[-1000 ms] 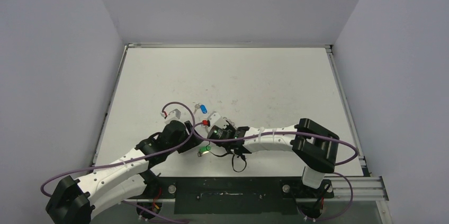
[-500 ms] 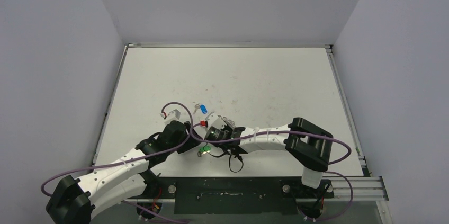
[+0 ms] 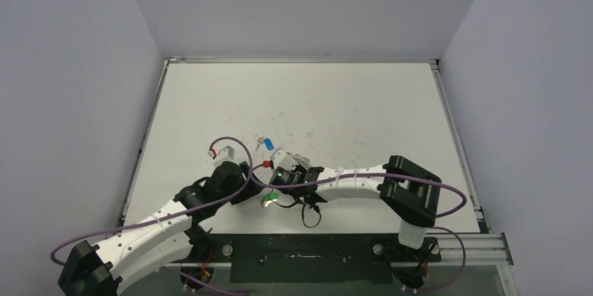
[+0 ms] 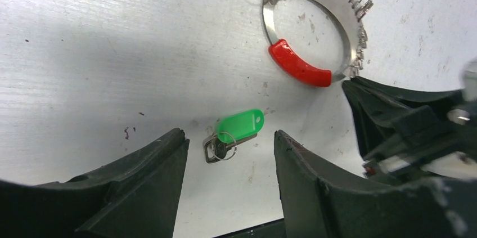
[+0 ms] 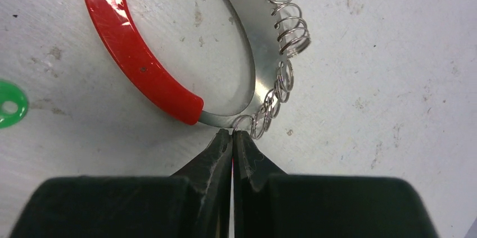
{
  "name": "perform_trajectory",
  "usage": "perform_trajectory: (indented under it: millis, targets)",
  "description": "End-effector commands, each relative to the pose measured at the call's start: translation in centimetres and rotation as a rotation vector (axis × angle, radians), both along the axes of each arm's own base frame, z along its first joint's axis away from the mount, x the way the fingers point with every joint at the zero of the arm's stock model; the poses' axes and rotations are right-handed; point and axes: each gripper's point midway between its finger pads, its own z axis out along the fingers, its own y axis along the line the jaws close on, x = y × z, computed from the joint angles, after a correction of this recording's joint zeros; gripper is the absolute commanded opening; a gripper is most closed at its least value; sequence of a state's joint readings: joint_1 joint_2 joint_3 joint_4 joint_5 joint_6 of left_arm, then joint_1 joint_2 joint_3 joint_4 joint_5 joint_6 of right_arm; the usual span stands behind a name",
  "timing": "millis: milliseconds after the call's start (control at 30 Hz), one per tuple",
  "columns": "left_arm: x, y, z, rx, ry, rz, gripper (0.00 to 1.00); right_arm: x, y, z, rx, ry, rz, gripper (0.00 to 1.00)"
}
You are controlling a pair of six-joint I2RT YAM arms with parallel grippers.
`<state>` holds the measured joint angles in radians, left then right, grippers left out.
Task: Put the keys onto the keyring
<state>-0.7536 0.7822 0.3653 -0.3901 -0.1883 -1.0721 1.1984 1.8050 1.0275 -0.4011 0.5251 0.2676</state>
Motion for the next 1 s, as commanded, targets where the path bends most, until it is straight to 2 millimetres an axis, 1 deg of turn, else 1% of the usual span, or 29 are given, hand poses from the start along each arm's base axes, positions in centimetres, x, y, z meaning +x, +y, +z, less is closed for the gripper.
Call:
perform_trajectory:
  millis: [0, 133, 300, 400, 500, 633, 733, 767, 900, 967]
  targets:
    - [0.4, 0.4, 1.2, 0.028, -0.044, -0.003, 0.56, 0.2, 0.6, 5.0, 0.107, -0.031, 0.035, 0.00]
    - [0.7, 0.4, 1.9, 0.034, -0.065, -0.018, 0.56, -0.2, 0.8, 7.1, 0.222, 0.010, 0.079, 0.00]
    - [1.1, -0.6, 3.2, 0.018, -0.116, -0.080, 0.55, -1.2, 1.4, 7.6, 0.346, 0.152, 0.192, 0.00]
    - [1.4, -1.2, 4.4, 0.015, -0.163, -0.131, 0.55, -1.4, 1.3, 8.3, 0.378, 0.181, 0.246, 0.00]
    - [1.9, -1.9, 6.0, 0.017, -0.227, -0.192, 0.55, -1.7, 1.2, 9.4, 0.412, 0.180, 0.299, 0.00]
    - [2.4, -3.1, 8.2, 0.017, -0.318, -0.285, 0.54, -1.6, 1.1, 11.3, 0.454, 0.149, 0.342, 0.00]
    - [2.7, -3.9, 9.7, 0.016, -0.381, -0.348, 0.53, -2.1, 1.4, 12.7, 0.481, 0.126, 0.428, 0.00]
    - [2.8, -4.1, 10.1, 0.020, -0.409, -0.372, 0.53, -2.7, 1.6, 13.1, 0.498, 0.131, 0.471, 0.00]
    - [3.3, -5.1, 11.4, 0.036, -0.489, -0.453, 0.52, -3.2, 1.6, 14.9, 0.522, 0.084, 0.562, 0.00]
    - [3.5, -5.2, 11.9, 0.059, -0.523, -0.483, 0.52, -3.5, 1.5, 15.4, 0.516, 0.070, 0.605, 0.00]
